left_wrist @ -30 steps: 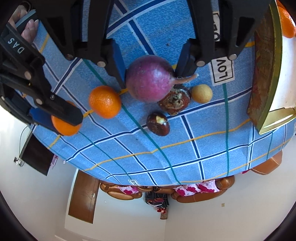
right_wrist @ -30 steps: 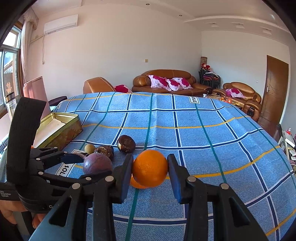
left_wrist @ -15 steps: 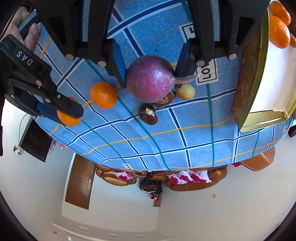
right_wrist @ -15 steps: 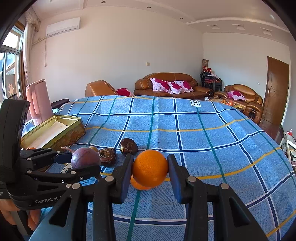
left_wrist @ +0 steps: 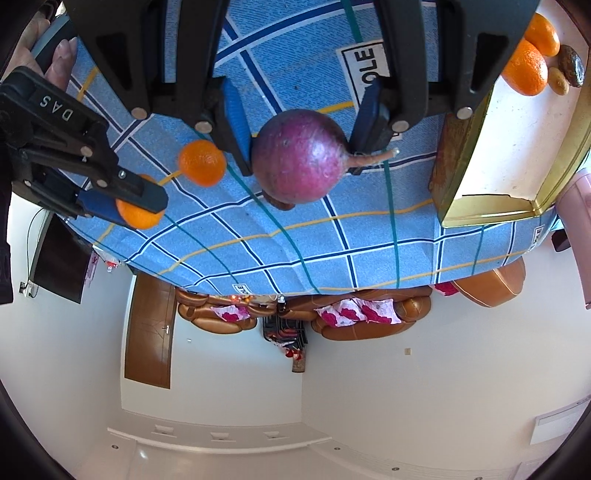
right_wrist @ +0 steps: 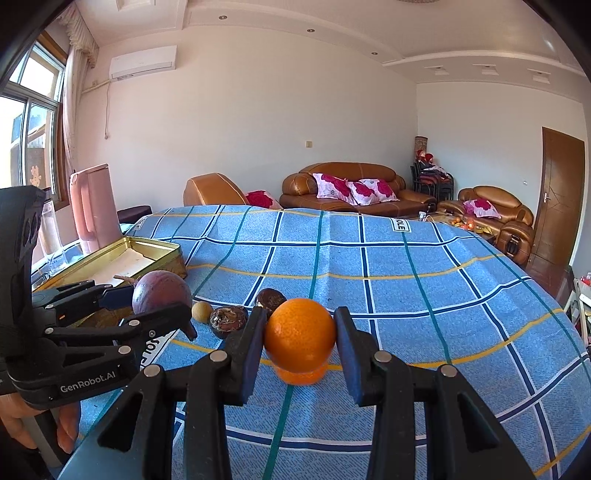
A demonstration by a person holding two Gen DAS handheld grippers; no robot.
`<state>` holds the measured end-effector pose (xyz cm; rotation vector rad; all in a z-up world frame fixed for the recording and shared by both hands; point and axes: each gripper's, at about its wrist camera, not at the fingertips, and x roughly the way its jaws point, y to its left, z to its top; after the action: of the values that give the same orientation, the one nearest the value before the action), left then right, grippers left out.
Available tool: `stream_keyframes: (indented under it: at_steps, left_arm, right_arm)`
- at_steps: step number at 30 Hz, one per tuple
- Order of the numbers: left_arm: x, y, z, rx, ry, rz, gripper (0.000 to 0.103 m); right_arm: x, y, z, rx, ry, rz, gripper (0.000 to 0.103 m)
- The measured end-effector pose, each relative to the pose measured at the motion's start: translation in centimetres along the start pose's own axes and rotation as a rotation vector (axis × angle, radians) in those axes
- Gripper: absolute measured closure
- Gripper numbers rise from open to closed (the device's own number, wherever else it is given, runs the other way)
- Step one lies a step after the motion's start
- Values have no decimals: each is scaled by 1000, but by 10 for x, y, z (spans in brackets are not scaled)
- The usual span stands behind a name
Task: Organize fruits
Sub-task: 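Carry red onion with left tool while right tool carries orange over tin tray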
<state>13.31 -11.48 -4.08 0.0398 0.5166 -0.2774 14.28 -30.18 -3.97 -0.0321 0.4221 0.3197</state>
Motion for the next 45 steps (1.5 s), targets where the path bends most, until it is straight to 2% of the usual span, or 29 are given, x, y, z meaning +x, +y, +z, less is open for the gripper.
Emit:
stream_keyframes:
  at_steps: [27, 45]
  left_arm:
    - [-27, -5, -3, 21, -124, 58, 51]
    - [-37, 11, -6, -7, -133, 70, 51]
  right_arm:
    - [-19, 7, -2, -40, -103, 31, 63]
    - [-27, 20, -4, -68, -132, 60, 63]
